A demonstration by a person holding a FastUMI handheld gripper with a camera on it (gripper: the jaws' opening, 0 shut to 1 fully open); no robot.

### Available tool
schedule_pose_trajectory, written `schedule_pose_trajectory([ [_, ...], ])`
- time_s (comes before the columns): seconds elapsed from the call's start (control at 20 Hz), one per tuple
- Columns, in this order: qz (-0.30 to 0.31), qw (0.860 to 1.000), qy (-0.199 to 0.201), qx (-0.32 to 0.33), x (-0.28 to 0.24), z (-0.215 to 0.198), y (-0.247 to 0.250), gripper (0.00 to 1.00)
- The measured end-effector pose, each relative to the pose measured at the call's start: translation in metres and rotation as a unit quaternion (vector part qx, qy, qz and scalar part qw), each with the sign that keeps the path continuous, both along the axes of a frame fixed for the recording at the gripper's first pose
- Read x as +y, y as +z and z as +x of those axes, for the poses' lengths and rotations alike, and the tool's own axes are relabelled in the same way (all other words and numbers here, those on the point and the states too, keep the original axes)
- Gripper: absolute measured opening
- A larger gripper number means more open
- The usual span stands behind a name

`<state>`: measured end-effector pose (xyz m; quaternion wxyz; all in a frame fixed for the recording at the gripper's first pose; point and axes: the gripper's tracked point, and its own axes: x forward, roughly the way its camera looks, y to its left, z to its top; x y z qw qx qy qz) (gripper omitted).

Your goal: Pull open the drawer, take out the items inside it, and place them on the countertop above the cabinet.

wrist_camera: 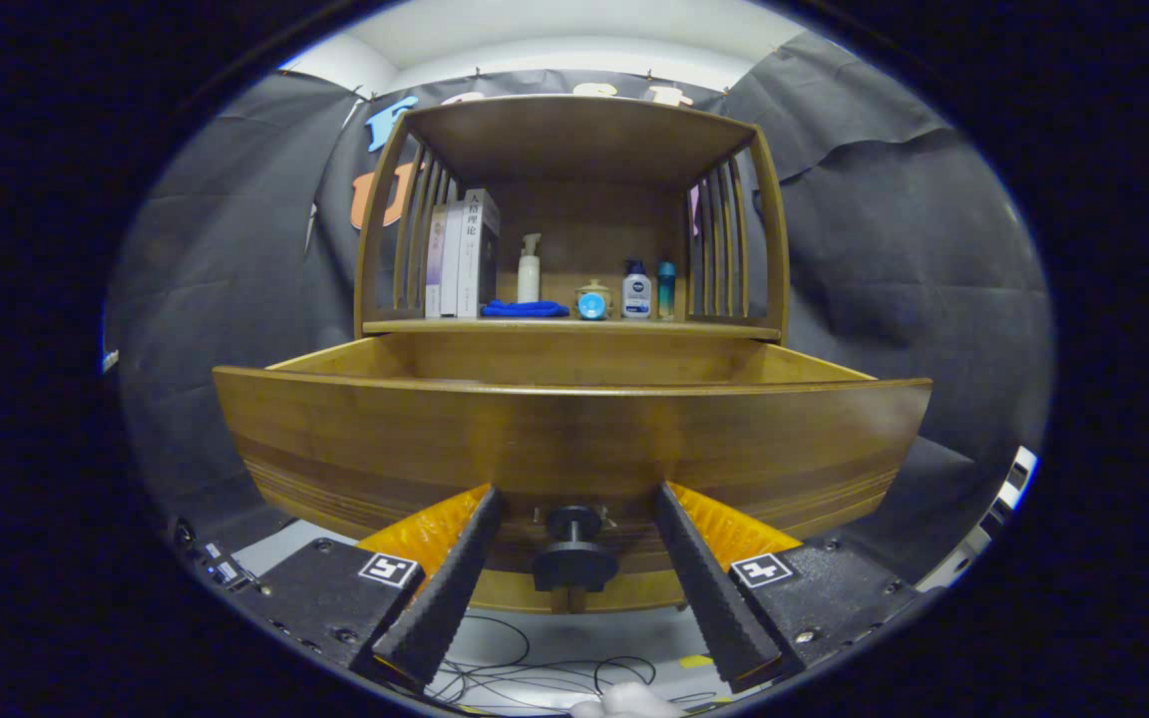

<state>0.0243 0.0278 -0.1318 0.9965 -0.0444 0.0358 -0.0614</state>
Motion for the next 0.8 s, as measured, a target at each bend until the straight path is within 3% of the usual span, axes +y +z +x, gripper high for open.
schedule_pose_trajectory([
  [0.35,0.043,0.998,0.033,0.01,-0.01,0.019,0.004,0.99],
  [0.8,0.031,0.999,0.026,0.011,-0.008,0.047,0.01,0.99],
])
